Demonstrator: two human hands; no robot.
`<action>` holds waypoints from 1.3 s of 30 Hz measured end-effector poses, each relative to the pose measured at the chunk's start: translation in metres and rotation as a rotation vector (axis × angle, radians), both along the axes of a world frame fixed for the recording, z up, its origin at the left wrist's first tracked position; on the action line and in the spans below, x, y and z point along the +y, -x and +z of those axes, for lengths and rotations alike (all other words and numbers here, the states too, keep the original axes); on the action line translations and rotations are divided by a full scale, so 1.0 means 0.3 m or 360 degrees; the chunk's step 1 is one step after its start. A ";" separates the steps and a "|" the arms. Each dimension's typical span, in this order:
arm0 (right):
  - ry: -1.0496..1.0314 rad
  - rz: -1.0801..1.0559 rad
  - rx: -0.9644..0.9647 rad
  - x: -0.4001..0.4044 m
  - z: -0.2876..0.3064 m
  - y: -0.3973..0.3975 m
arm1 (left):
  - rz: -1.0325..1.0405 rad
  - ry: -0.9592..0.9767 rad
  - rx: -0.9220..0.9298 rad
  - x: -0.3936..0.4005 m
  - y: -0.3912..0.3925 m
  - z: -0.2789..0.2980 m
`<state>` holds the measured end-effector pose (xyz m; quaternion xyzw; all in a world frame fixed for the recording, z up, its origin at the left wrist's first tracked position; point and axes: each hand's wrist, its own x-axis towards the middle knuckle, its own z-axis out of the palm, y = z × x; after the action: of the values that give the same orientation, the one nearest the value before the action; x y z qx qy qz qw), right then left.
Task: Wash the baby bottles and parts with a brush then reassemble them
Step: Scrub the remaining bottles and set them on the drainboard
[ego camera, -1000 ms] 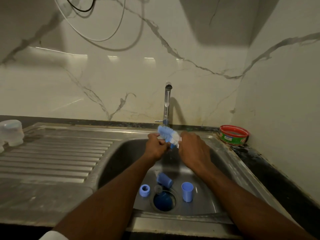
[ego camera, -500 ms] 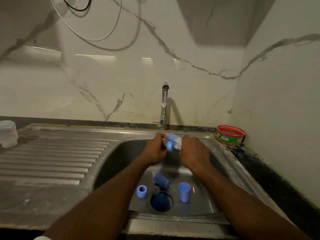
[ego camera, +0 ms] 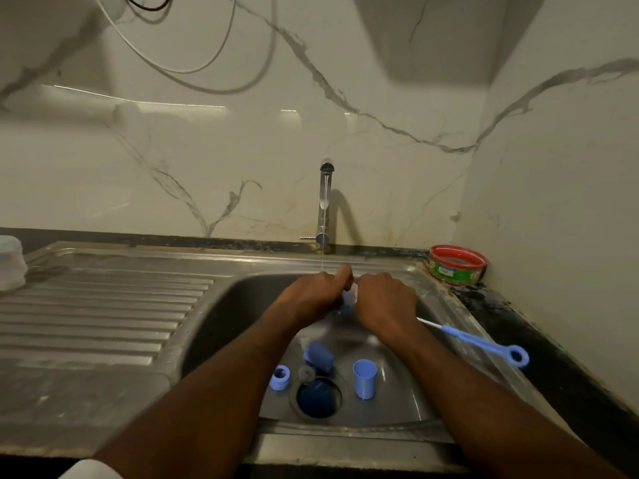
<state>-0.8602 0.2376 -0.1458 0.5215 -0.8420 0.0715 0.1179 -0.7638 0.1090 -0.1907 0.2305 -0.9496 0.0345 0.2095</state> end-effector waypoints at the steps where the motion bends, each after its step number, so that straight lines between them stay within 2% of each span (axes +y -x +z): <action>1: -0.0017 -0.0037 0.0022 -0.002 0.000 0.006 | 0.0036 -0.0069 0.0025 0.002 0.002 0.003; 4: 0.0033 -0.0086 0.0059 -0.001 0.015 0.023 | 0.0151 -0.0174 0.0171 -0.005 0.005 0.018; 8: 0.0119 0.0010 0.0056 0.006 0.019 0.016 | 0.0105 -0.0105 0.0102 0.007 0.006 0.019; 12: 0.0045 -0.0028 -0.0014 -0.009 -0.006 0.033 | -0.0067 -0.0001 -0.0044 0.024 0.023 0.008; 18: -0.0041 -0.0102 0.0065 0.022 0.012 0.071 | 0.0237 -0.0207 0.0070 -0.045 -0.023 -0.058; 22: -0.0087 -0.0103 0.0124 0.032 0.007 0.066 | 0.0071 -0.0443 0.0010 -0.062 -0.055 -0.099; 26: -0.0076 -0.0095 0.0146 0.028 0.007 0.071 | 0.0036 -0.0484 0.0182 -0.085 -0.086 -0.107; 27: -0.0069 -0.0094 0.0145 0.028 0.007 0.071 | 0.0060 -0.0445 0.0125 -0.087 -0.093 -0.106; 28: -0.0066 -0.0094 0.0139 0.027 0.005 0.071 | 0.0095 -0.0456 -0.0050 -0.085 -0.099 -0.107; 31: -0.0067 -0.0079 0.0114 0.022 -0.003 0.081 | 0.0085 -0.0798 -0.0952 -0.061 -0.112 -0.128; 33: -0.0066 -0.0071 0.0094 0.019 -0.007 0.089 | 0.0101 -0.0807 -0.1374 -0.052 -0.108 -0.145; 36: -0.0070 -0.0060 0.0078 0.017 -0.013 0.096 | 0.0196 -0.0686 -0.1380 -0.064 -0.094 -0.153; 39: -0.0088 -0.0066 0.0084 0.017 -0.014 0.097 | 0.0218 -0.0761 -0.1330 -0.059 -0.078 -0.161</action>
<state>-0.8893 0.2426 -0.1500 0.5087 -0.8509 0.0320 0.1269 -0.7405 0.0912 -0.2391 0.3007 -0.9165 -0.0814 -0.2512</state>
